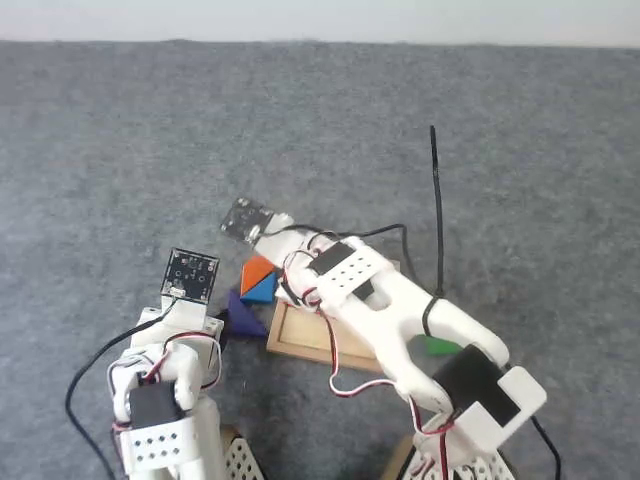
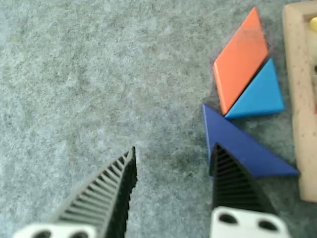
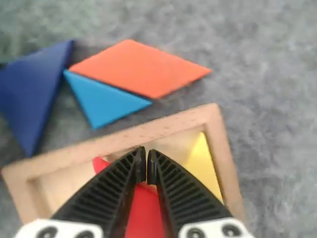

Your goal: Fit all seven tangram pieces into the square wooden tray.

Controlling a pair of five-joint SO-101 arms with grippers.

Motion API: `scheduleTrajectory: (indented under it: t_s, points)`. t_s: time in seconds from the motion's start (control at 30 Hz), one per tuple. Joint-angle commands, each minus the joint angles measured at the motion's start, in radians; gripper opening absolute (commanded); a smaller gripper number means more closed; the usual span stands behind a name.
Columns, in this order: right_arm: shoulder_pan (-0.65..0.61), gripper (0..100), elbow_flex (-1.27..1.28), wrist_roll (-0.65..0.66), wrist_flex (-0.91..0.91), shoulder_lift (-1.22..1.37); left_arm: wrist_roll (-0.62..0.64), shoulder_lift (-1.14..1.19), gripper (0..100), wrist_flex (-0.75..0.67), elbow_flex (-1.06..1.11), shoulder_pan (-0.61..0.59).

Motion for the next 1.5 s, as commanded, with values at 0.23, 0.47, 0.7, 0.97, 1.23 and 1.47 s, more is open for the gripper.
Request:
scheduleTrajectory:
  t_s: [0.23,0.47,0.7,0.97,1.23,1.47]
  points:
    - [-0.071,0.9,-0.006,0.121,0.156,-0.12,-0.006,0.003,23,0.006,-0.007,0.0]
    - [0.064,0.9,-0.005,0.037,0.174,-0.314,-0.006,0.003,23,0.006,-0.007,0.0]
    - [0.257,0.9,0.117,0.006,0.176,-0.472,-0.006,0.003,23,0.006,-0.007,0.0]
    - [0.266,0.9,0.255,0.114,0.131,-0.377,-0.006,0.003,23,0.006,-0.007,0.0]
    - [0.102,0.9,0.255,0.11,0.053,-0.266,-0.006,0.003,23,0.006,-0.007,0.0]
    - [0.039,0.9,0.241,-0.006,-0.107,-0.254,-0.006,0.003,23,0.006,-0.007,0.0]
